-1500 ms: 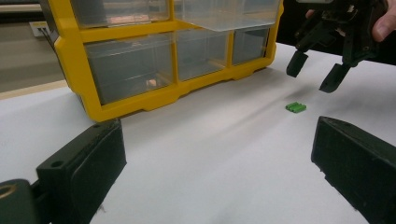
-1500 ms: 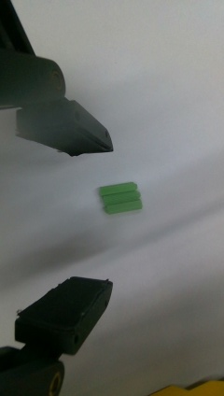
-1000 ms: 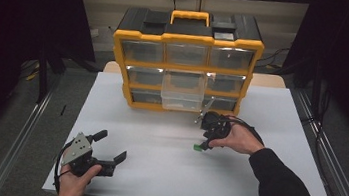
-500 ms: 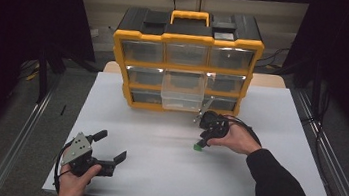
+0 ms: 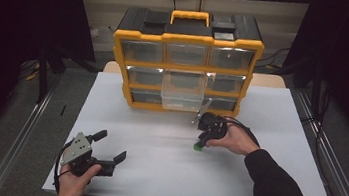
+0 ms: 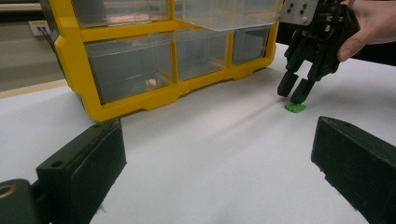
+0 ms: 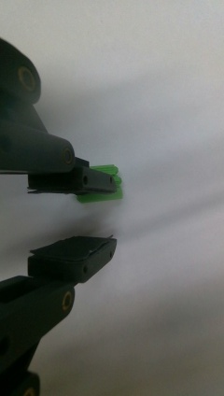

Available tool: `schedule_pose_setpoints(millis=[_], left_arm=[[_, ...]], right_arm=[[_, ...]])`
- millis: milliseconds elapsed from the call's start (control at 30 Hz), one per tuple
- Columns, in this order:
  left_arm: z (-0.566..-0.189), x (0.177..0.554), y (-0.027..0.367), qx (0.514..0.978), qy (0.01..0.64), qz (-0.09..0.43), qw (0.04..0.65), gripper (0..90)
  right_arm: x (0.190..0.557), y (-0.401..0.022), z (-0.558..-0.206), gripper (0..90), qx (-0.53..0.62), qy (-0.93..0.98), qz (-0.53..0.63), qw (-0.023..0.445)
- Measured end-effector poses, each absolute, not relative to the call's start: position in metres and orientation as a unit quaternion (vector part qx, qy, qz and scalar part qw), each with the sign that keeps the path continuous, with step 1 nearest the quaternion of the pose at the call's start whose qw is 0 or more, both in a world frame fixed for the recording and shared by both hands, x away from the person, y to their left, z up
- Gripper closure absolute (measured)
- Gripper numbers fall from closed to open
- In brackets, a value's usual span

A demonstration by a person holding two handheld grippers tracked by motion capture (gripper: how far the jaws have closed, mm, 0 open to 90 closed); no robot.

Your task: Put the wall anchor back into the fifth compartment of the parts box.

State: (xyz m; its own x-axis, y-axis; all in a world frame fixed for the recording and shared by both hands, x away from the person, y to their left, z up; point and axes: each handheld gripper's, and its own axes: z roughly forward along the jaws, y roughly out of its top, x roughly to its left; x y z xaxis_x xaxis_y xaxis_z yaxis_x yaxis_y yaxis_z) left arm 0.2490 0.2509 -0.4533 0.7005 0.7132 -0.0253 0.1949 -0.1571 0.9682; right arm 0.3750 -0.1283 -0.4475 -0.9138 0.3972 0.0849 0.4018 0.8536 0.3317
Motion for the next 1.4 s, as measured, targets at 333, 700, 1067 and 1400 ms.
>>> schedule_pose_setpoints(millis=[333, 700, 1067, 1400], left_arm=[[-0.4532, 0.2490, 0.2514, 0.727, 0.312, 0.229, 0.567, 3.0], [-0.4531, 0.2493, 0.2517, 0.728, 0.310, 0.230, 0.567, 3.0], [-0.4532, 0.2490, 0.2513, 0.727, 0.312, 0.229, 0.567, 3.0], [-0.4531, 0.2494, 0.2518, 0.728, 0.310, 0.230, 0.566, 3.0]], right_arm=[[0.3750, -0.1278, -0.4511, 74.6, -0.193, -0.967, -0.168, 0.001], [0.3710, -0.1268, -0.4507, 84.6, -0.198, -0.968, -0.155, 0.004], [0.3712, -0.1312, -0.4499, 84.2, -0.198, -0.969, -0.145, 0.009], [0.3723, -0.1279, -0.4499, 79.4, -0.197, -0.969, -0.146, 0.005]])
